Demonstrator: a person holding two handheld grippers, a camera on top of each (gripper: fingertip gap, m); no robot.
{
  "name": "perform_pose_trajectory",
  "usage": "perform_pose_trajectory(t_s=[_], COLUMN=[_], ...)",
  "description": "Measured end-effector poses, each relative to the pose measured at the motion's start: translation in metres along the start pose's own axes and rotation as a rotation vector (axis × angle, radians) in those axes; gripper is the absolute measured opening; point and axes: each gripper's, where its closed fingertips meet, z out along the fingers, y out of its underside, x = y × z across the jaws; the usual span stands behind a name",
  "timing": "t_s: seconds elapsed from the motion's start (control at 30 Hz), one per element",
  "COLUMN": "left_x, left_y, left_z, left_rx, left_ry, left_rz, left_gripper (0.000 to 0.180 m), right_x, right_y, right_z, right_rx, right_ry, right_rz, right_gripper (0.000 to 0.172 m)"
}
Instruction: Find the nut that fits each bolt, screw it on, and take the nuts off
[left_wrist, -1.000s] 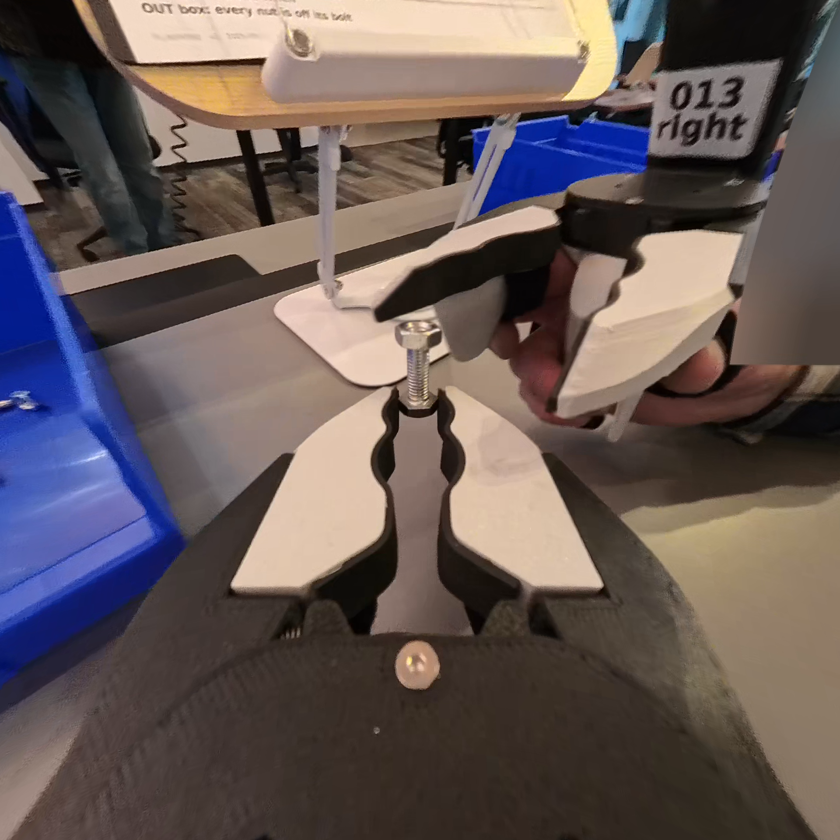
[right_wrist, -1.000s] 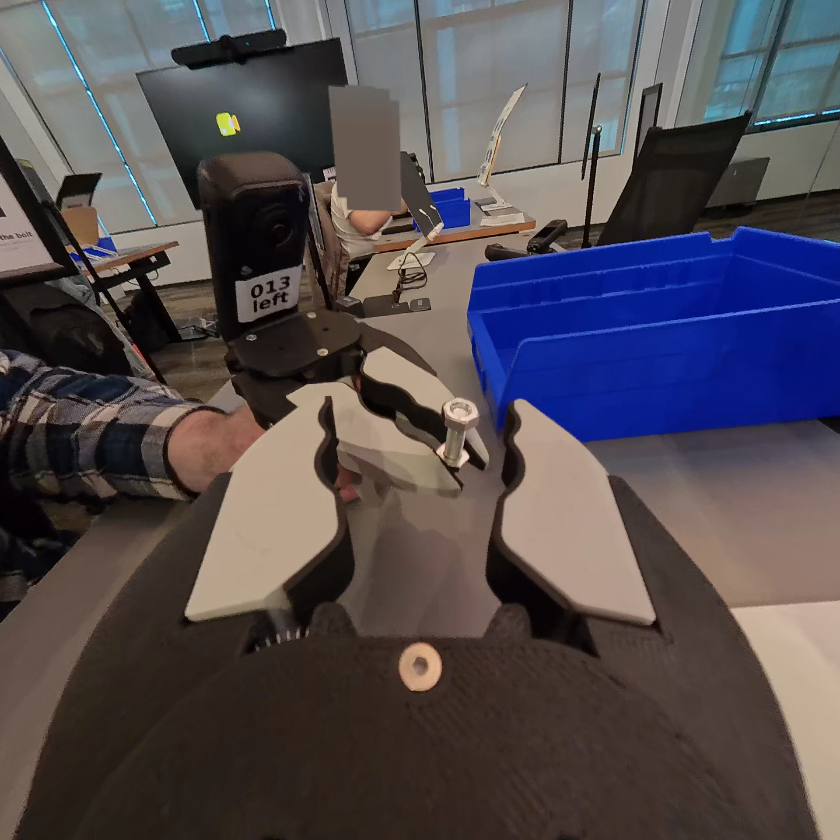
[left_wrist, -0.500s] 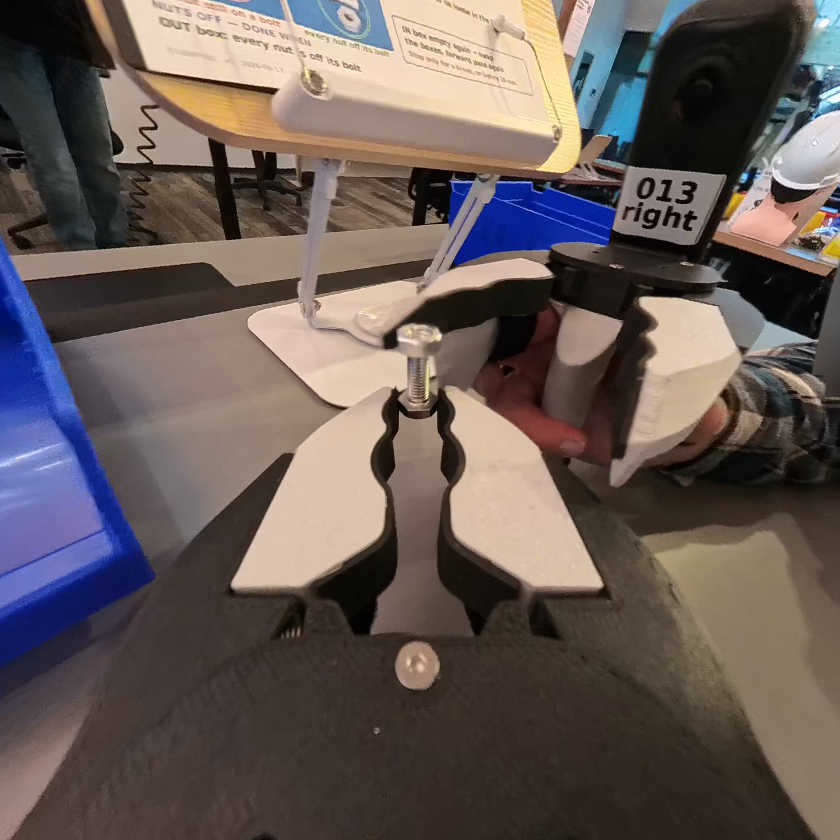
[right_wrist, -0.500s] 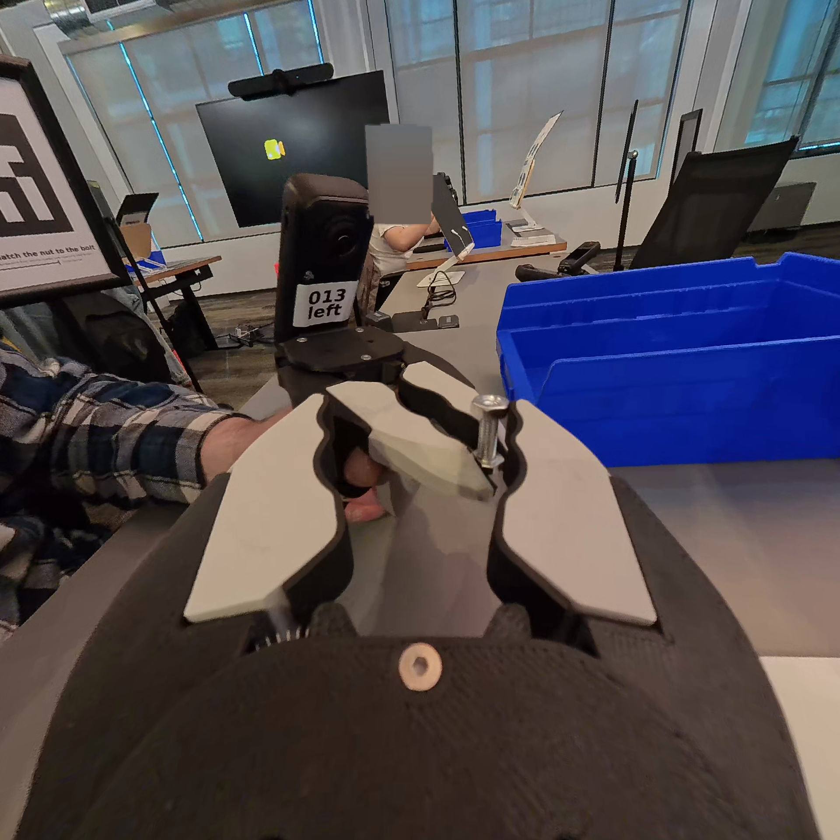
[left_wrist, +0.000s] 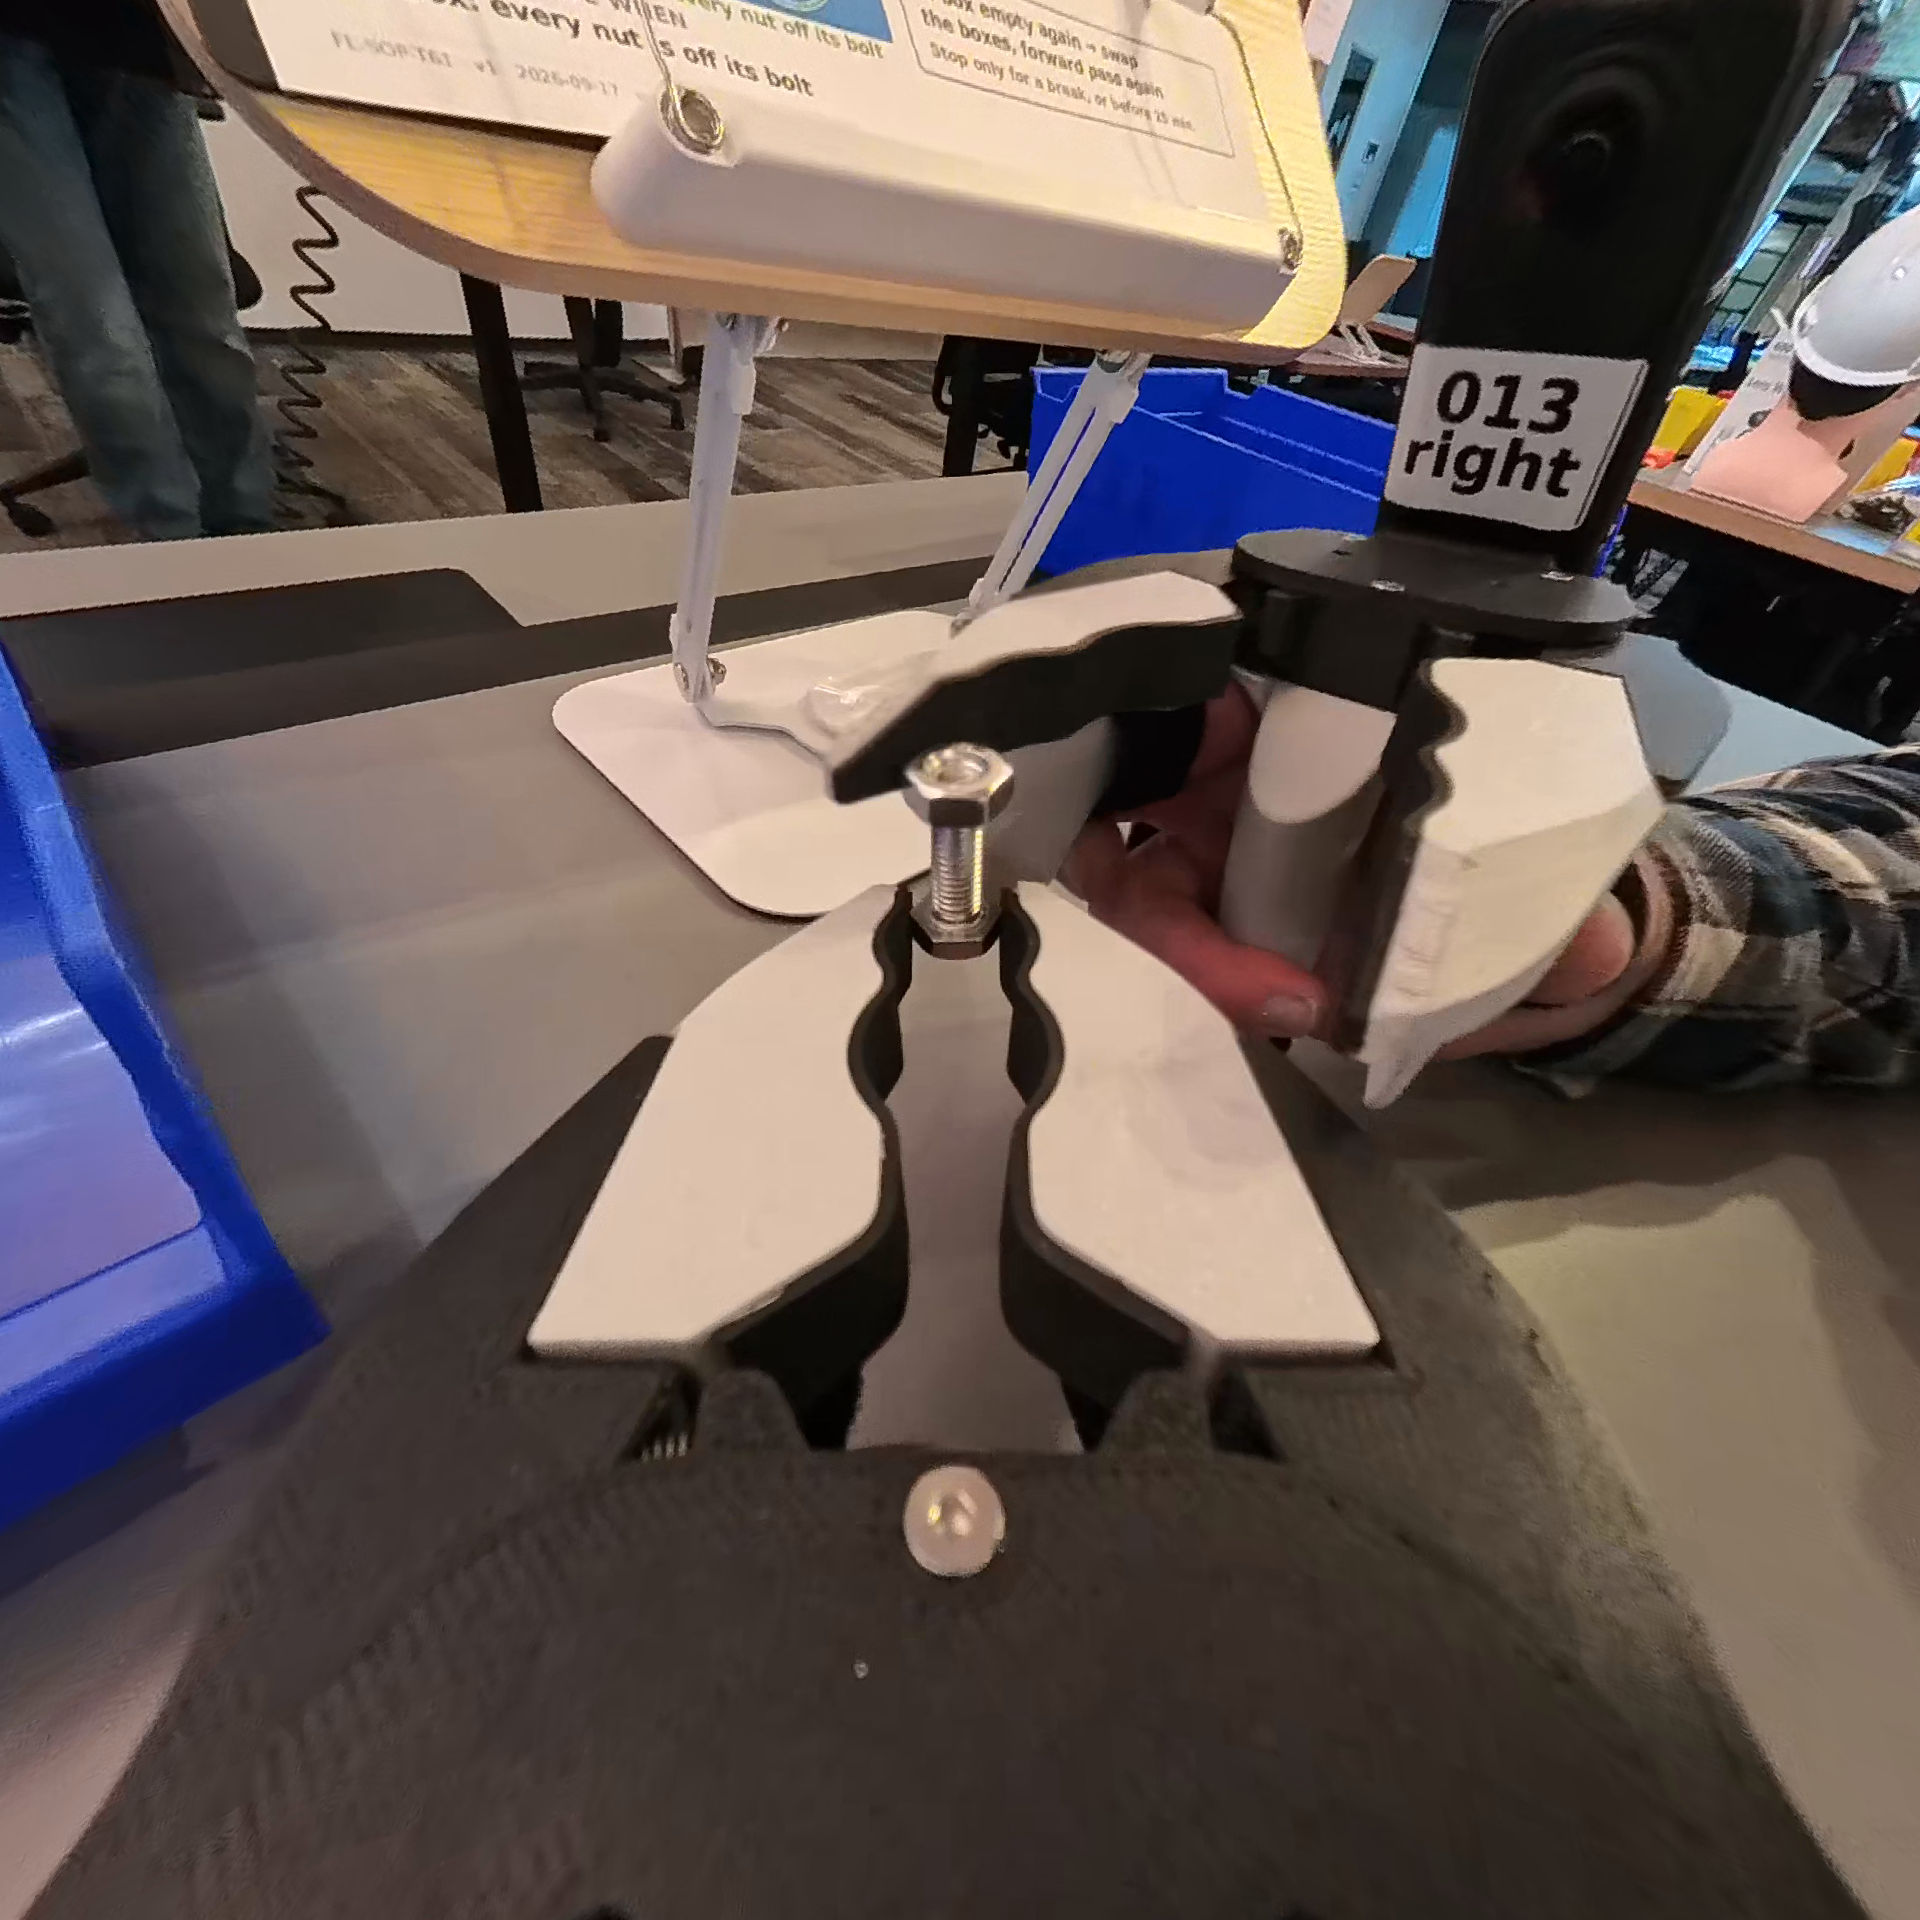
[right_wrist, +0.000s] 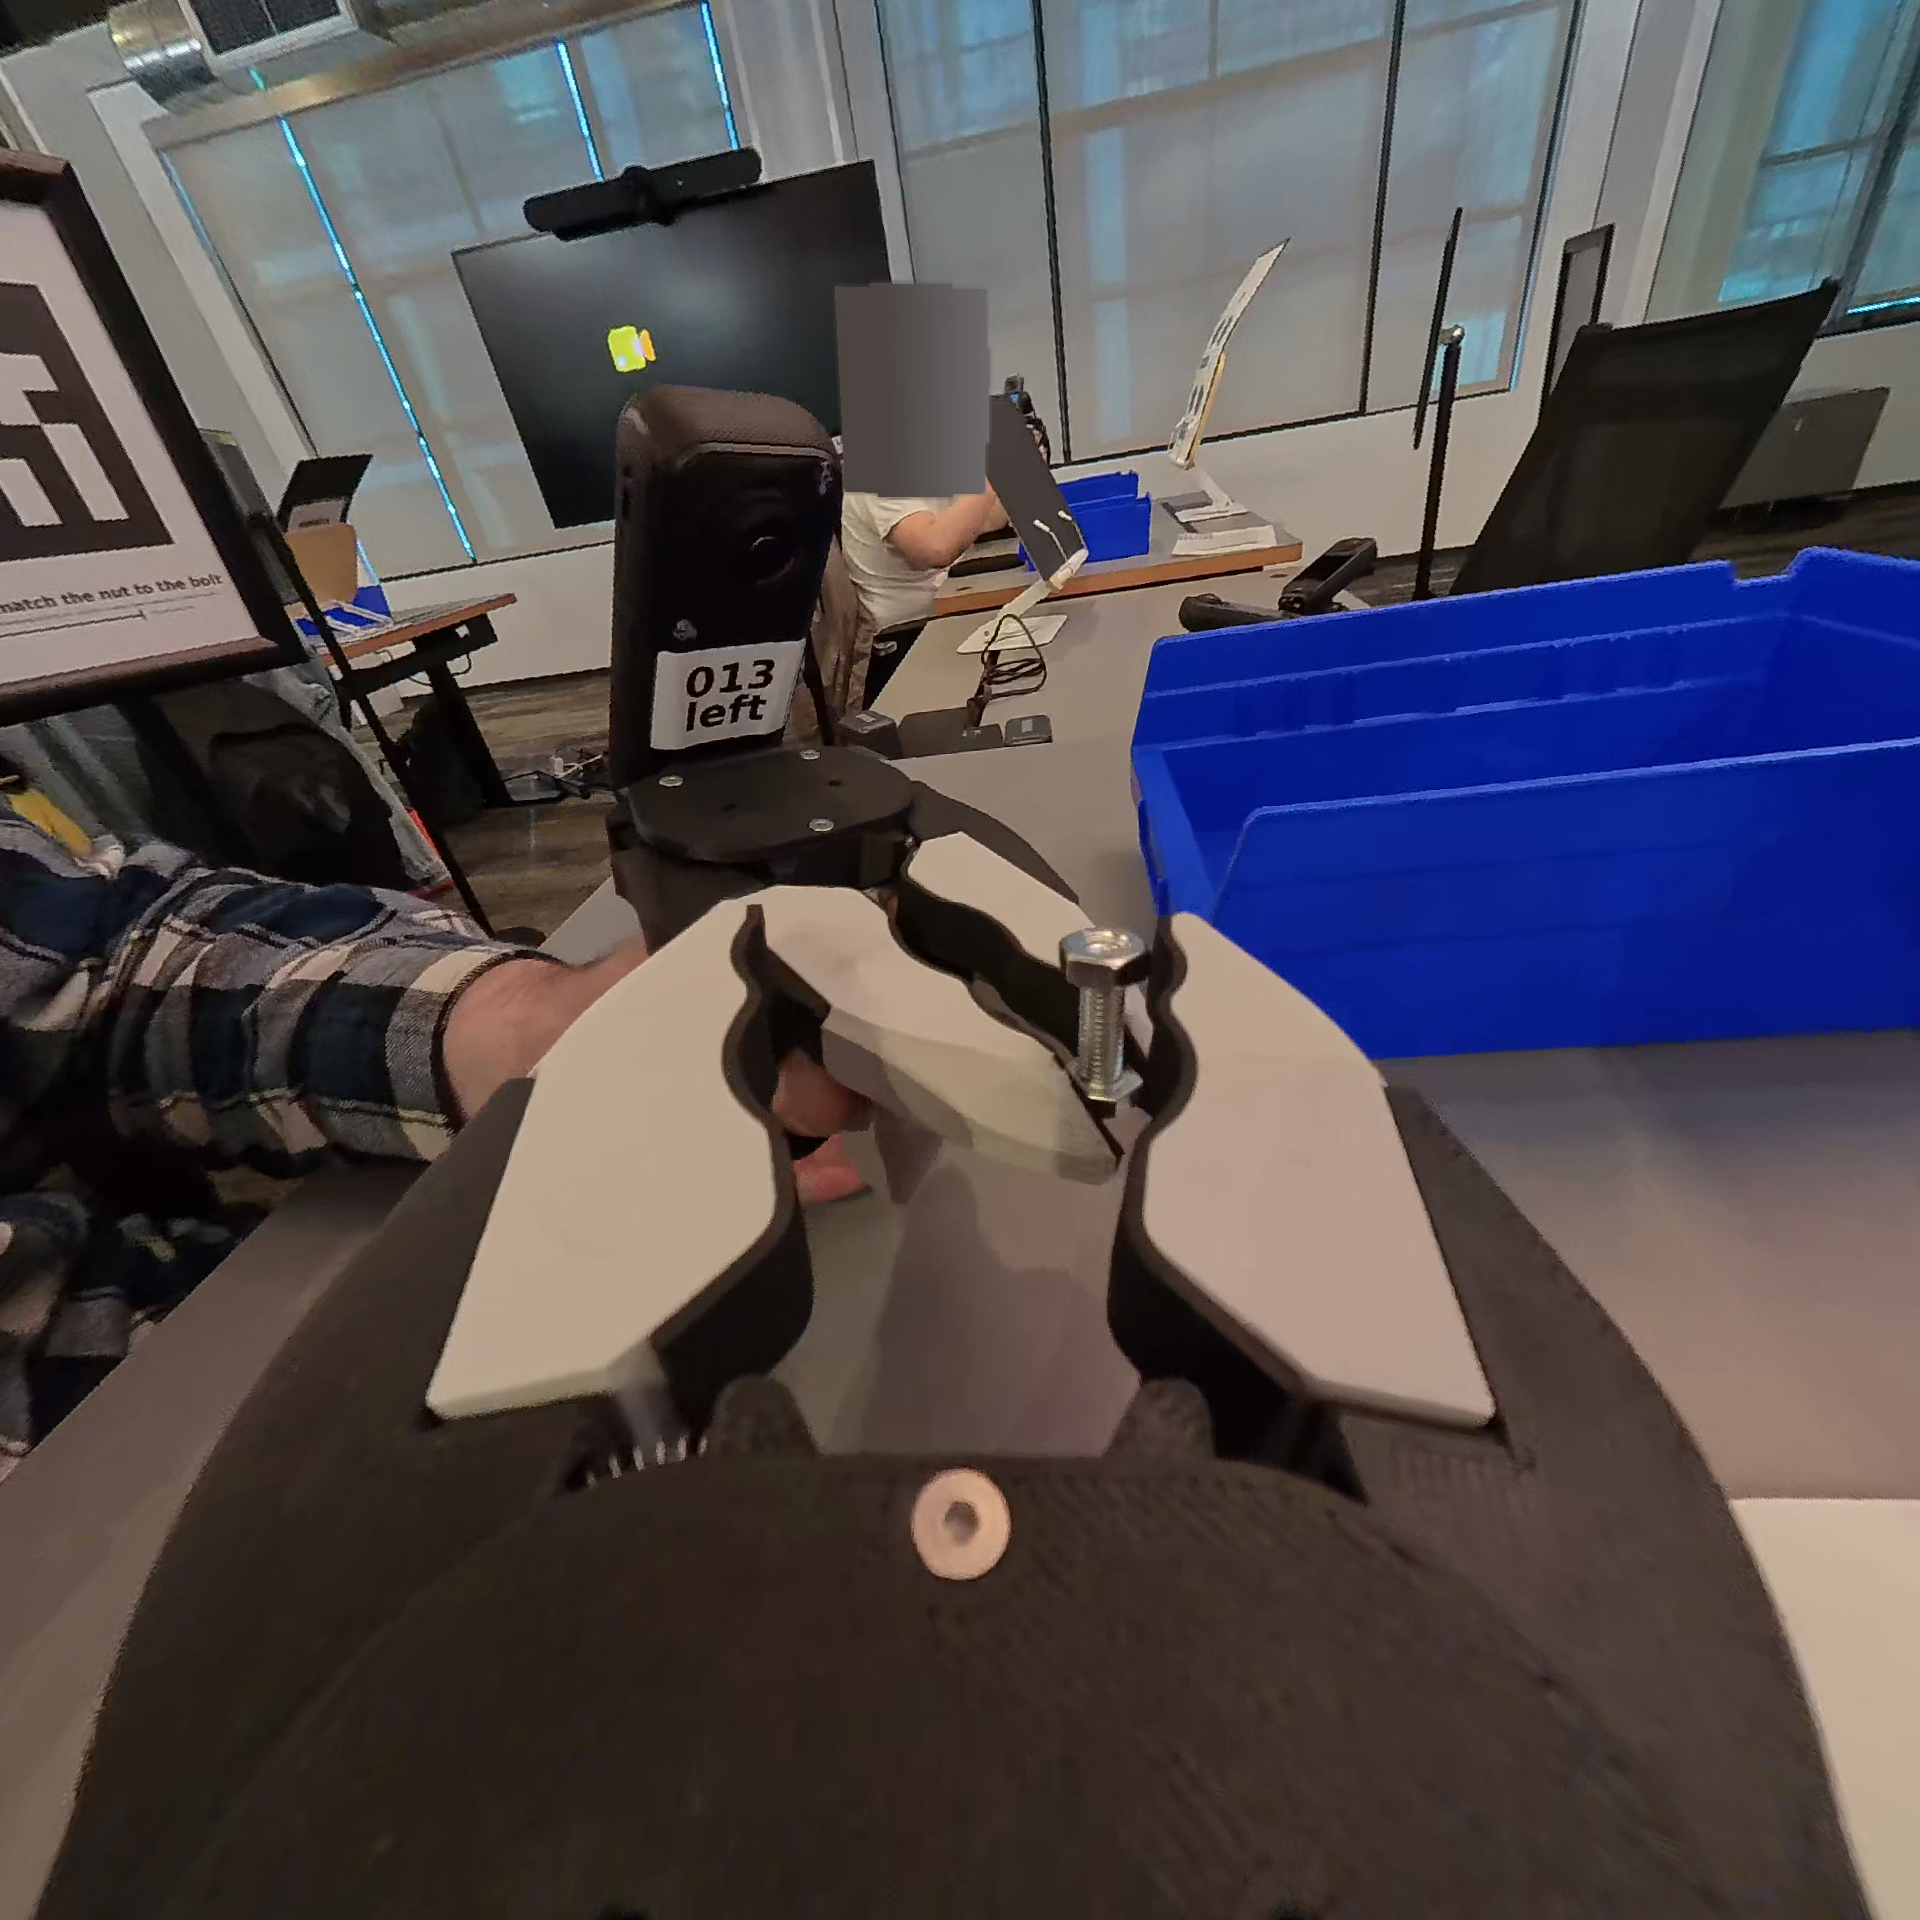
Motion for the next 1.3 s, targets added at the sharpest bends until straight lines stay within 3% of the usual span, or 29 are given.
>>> perform_pose_trajectory(t_s=[0.07,0.17,0.37,0.47,0.7,0.77,0.8,0.93,1.0,1.23,1.3], left_x=[-0.005,-0.016,-0.012,-0.007,-0.013,-0.017,-0.018,-0.012,-0.008,-0.012,-0.016], left_y=[0.0,-0.001,0.002,0.003,0.003,0.002,0.002,0.005,0.007,0.006,0.005], left_z=[-0.001,-0.006,-0.002,0.0,-0.002,-0.004,-0.004,0.0,0.002,0.0,-0.002], left_rx=[-0.002,0.008,-0.013,-0.022,-0.02,-0.015,-0.012,-0.032,-0.043,-0.042,-0.035], left_ry=[-0.023,-0.048,-0.039,-0.021,-0.037,-0.048,-0.049,-0.028,-0.019,-0.033,-0.041], left_rz=[-0.007,-0.05,-0.023,-0.01,-0.033,-0.043,-0.046,-0.027,-0.013,-0.029,-0.046], left_gripper=[0.015,0.016,0.015,0.015,0.015,0.015,0.015,0.015,0.015,0.015,0.015], right_x=[0.0,-0.014,0.009,0.008,0.0,-0.011,-0.014,0.009,0.015,-0.001,-0.011], right_y=[-0.001,-0.01,-0.009,0.001,0.002,-0.002,-0.003,-0.001,0.001,0.006,0.002], right_z=[-0.003,-0.015,-0.012,-0.002,-0.003,-0.01,-0.013,-0.012,-0.009,-0.001,-0.008], right_rx=[0.002,0.053,0.059,0.0,-0.004,0.021,0.029,0.042,0.035,-0.005,0.013], right_ry=[0.0,-0.077,0.014,0.009,-0.021,-0.09,-0.108,0.003,0.024,-0.022,-0.069], right_rz=[-0.001,-0.029,0.036,0.036,0.018,-0.004,-0.008,0.039,0.05,0.008,-0.019], right_gripper=[0.067,0.024,0.068,0.078,0.069,0.031,0.029,0.069,0.076,0.074,0.044])
